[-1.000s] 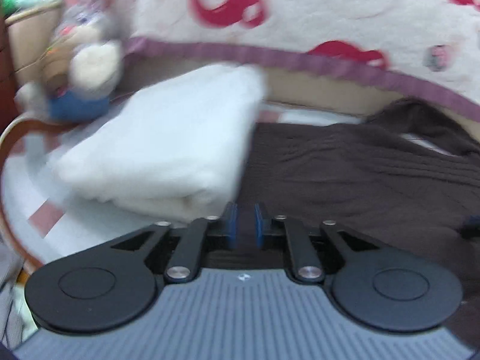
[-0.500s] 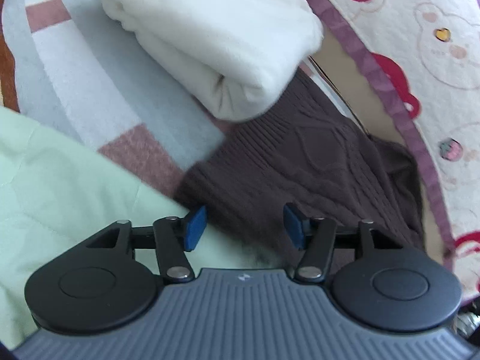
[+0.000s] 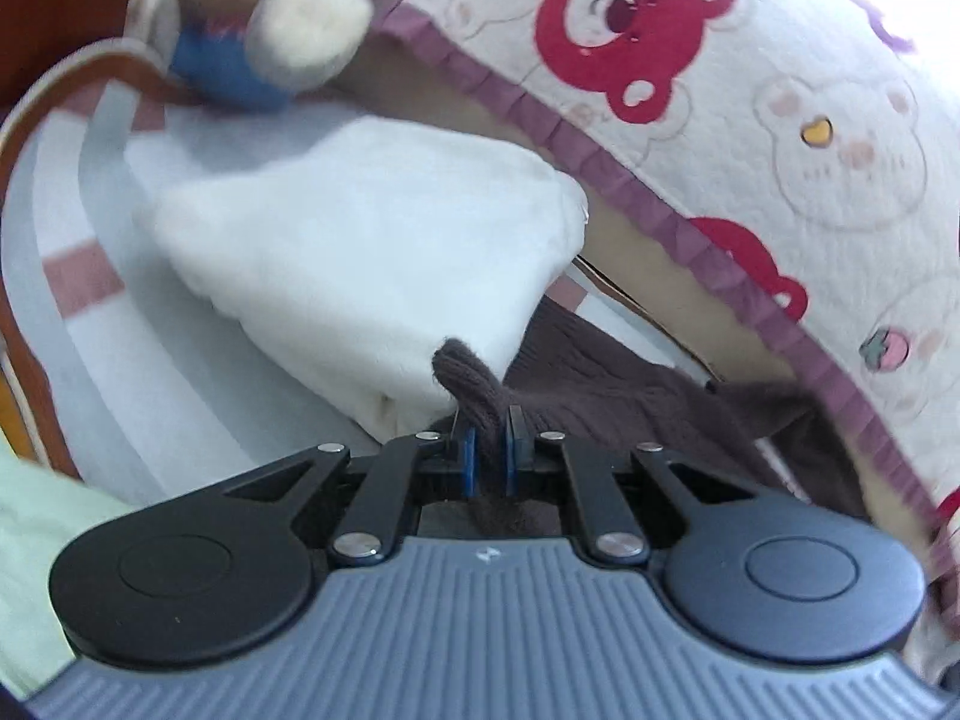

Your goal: Fold clothes

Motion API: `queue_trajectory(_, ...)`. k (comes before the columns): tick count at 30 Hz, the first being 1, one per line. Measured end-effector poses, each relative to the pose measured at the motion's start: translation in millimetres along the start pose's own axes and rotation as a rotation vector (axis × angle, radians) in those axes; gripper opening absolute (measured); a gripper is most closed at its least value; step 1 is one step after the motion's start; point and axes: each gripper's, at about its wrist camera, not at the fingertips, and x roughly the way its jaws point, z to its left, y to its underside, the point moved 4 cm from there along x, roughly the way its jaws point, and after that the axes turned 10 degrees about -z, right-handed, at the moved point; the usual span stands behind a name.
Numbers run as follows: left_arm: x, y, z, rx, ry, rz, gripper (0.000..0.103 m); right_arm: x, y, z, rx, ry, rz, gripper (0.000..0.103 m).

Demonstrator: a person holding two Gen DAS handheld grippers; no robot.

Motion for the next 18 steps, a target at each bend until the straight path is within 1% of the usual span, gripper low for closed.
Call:
queue_trajectory(1,-1,-1,1,-0.009,-0.004,0.002,0.008,2,-3,2,-0.034,-0.005,-0.002,0.004)
queue_trajectory(2,-3,-2,2,0.001,-0.012,-0.006,0.008,0,-8,3,-0.047,-0.002,0.009,0.009)
queue_trajectory(3,-6,-3,2,0.011,-0.021,-0.013,0.008,-3,-14,4,-0.055,0.003,0.023,0.009)
queue_trajectory(5,-13,-7,5,0.031,-0.044,-0.024,0.008,-32,-30,7,-0.004,-0.080,0.012,0.009)
queue_trajectory(6,-18,-7,13,0.035,-0.063,-0.014,0.008,-44,-33,9,-0.008,-0.104,0.015,0.009)
queue_trajectory(7,-20,-3,22,0.035,-0.084,0.013,0.008,-56,-34,11,-0.017,-0.126,0.020,0.009)
queue_trajectory(8,-15,7,30,0.042,-0.113,0.055,0.008,-68,-36,13,-0.026,-0.147,0.025,0.009)
queue_trajectory(10,-1,35,43,0.074,-0.185,0.163,0.008,-52,-23,10,-0.047,-0.122,0.079,0.008)
queue_trajectory(11,3,46,45,0.101,-0.211,0.194,0.009,-43,-15,9,-0.058,-0.107,0.107,0.008)
queue_trajectory(13,9,61,40,0.179,-0.241,0.204,0.010,-36,-9,7,-0.032,-0.114,0.104,0.010)
queue_trajectory(14,9,63,35,0.233,-0.251,0.201,0.013,-32,-7,6,-0.017,-0.119,0.100,0.011)
queue_trajectory(15,6,61,27,0.304,-0.255,0.190,0.016,-36,-8,4,0.000,-0.137,0.094,0.013)
queue_trajectory(16,3,57,20,0.366,-0.263,0.180,0.020,-40,-10,2,0.017,-0.158,0.088,0.018)
queue_trajectory(17,-1,50,15,0.407,-0.278,0.167,0.024,-46,-12,-2,0.037,-0.187,0.082,0.019)
queue_trajectory(18,-6,41,10,0.432,-0.298,0.150,0.026,-53,-14,-7,0.057,-0.216,0.076,0.023)
